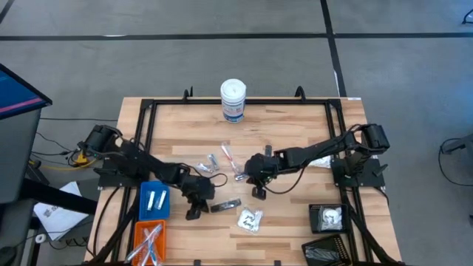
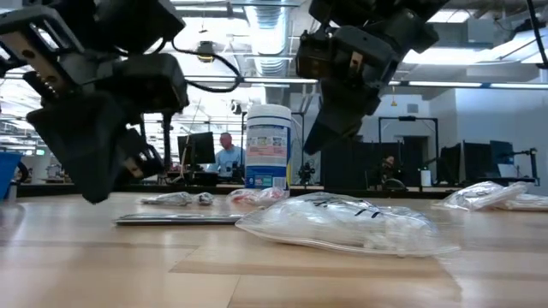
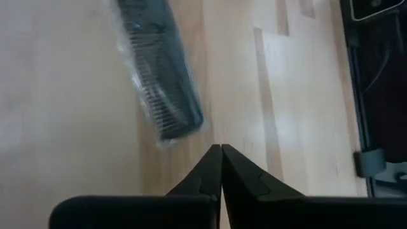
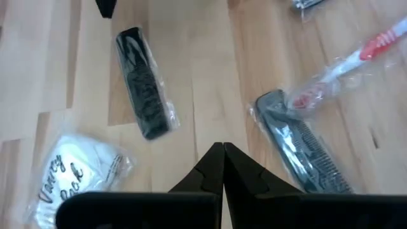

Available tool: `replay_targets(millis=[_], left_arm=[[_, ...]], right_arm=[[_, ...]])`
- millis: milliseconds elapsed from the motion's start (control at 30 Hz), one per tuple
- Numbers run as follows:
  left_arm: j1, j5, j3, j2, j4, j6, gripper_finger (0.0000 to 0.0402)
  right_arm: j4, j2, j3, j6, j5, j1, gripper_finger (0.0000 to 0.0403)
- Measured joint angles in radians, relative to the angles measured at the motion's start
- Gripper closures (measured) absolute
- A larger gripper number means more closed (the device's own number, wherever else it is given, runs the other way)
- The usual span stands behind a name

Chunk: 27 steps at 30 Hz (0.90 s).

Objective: Pick & Place Travel size toiletries
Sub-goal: Put the black comb into the bottom black bin

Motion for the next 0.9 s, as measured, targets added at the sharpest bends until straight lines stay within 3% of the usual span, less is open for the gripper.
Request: replay_targets(millis=[400,600,900], left_arm=[[0.128,0.084,0.039,0.121,0.046,0.066,0.0401],[0.145,-0.076,0.035,0.067,0.085,0.132,0.0401],[0.079,-0.056,0.03,0.013,0.141,0.155,0.0401]], right_arm=[[-0.014,0.009,-0.006,-0.039,-0.004,0.04,0.0403],[-0.012,0.011,-0.006,-0.055,-0.004,0.049,0.0403],[-0.026,0.011,-0.006,-0.054,-0.009,0.055,0.0403]])
